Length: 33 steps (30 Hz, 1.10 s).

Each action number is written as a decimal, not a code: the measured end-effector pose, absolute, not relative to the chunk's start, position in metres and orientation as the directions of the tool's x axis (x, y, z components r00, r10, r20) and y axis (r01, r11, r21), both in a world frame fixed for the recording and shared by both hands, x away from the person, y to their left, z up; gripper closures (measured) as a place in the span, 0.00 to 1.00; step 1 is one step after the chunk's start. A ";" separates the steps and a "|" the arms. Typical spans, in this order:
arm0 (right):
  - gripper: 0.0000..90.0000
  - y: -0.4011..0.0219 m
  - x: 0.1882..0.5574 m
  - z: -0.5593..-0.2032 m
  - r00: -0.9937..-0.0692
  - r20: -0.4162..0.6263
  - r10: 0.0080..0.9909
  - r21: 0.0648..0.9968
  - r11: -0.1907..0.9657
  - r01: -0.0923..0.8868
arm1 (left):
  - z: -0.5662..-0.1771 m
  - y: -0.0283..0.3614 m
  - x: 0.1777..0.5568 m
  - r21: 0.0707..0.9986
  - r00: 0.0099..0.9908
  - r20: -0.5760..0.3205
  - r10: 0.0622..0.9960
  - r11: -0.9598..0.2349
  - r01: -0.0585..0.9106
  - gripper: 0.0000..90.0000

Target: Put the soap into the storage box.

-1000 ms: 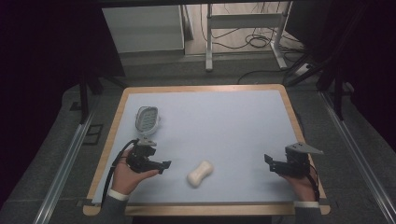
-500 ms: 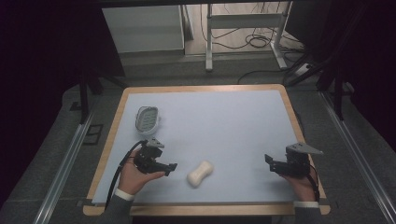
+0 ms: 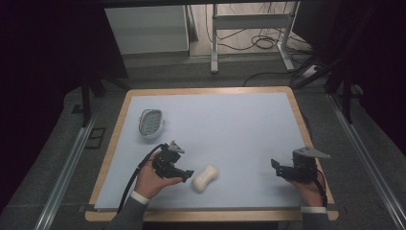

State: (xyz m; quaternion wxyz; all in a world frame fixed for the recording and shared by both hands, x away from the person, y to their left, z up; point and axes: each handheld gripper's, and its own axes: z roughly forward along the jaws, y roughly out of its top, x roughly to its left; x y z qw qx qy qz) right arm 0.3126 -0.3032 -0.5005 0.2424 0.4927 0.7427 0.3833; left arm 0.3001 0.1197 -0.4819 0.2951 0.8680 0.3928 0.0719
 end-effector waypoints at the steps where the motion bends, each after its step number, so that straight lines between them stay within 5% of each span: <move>1: 0.11 -0.303 0.313 -0.501 -0.397 0.017 0.918 0.808 0.221 0.546 | -0.482 0.118 0.300 0.571 0.682 -0.106 0.723 -0.517 0.638 0.24; 33: 0.11 -0.305 0.313 -0.502 -0.374 0.019 0.927 0.800 0.210 0.562 | -0.490 0.059 0.301 0.494 0.735 -0.083 0.673 -0.613 0.617 0.27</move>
